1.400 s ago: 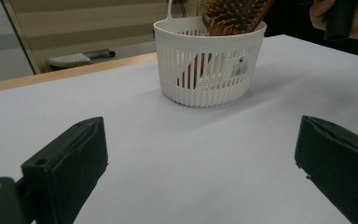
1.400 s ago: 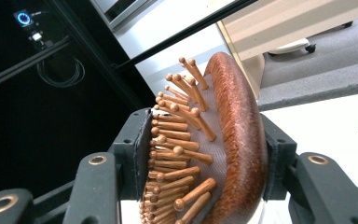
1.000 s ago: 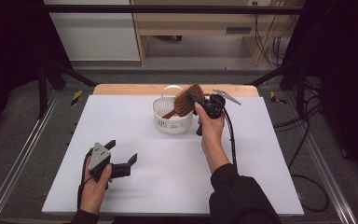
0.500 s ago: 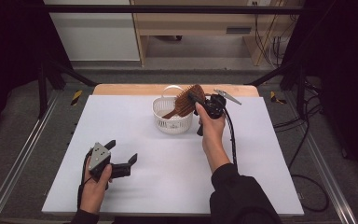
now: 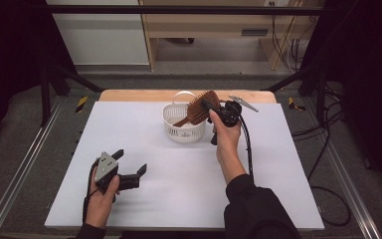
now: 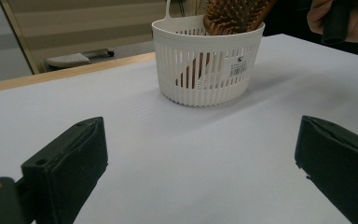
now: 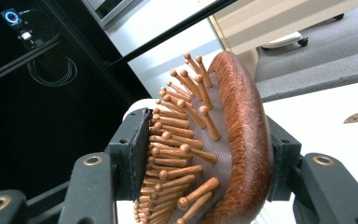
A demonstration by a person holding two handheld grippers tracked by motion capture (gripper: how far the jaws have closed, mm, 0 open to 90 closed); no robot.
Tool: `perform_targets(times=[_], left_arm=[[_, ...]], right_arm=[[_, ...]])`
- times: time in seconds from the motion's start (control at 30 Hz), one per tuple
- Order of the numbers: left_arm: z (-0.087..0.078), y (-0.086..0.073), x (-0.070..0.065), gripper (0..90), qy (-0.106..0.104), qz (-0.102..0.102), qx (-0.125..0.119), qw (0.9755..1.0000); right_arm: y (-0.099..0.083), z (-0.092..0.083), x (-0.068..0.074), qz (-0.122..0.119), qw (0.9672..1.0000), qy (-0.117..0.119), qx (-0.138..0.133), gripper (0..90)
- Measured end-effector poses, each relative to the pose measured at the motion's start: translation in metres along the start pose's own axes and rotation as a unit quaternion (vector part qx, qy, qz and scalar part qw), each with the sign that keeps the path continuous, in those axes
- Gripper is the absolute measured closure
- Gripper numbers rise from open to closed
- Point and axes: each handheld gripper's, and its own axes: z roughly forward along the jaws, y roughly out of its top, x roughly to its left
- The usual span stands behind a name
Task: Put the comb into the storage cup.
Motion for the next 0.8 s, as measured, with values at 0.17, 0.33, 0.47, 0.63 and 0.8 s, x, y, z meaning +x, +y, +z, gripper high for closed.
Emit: perform_targets(times=[0.17, 0.33, 0.47, 0.63, 0.8], left_arm=[[-0.0002, 0.0, 0.0001, 2.5, 0.0, 0.0, 0.0, 1.0], [0.0001, -0.0001, -0.0001, 2.6, 0.0, 0.0, 0.0, 1.0], [0.0002, -0.0001, -0.0003, 2.6, -0.001, 0.0, 0.001, 1.0], [0.0001, -0.0001, -0.0001, 2.5, 0.0, 0.0, 0.0, 1.0], [0.0001, 0.0, -0.0003, 2.6, 0.0, 0.0, 0.0, 1.0]], right_arm=[[-0.0001, -0.0002, -0.0015, 0.001, 1.0, -0.001, 0.001, 43.7], [-0.0001, -0.0004, -0.0023, 0.003, 1.0, -0.001, 0.003, 43.4], [0.0, -0.0003, -0.0035, 0.006, 1.0, -0.001, 0.004, 43.1], [0.0001, -0.0001, -0.0039, 0.006, 1.0, -0.001, 0.005, 42.8], [-0.0003, 0.0002, -0.0041, 0.007, 1.0, -0.002, 0.007, 42.4]])
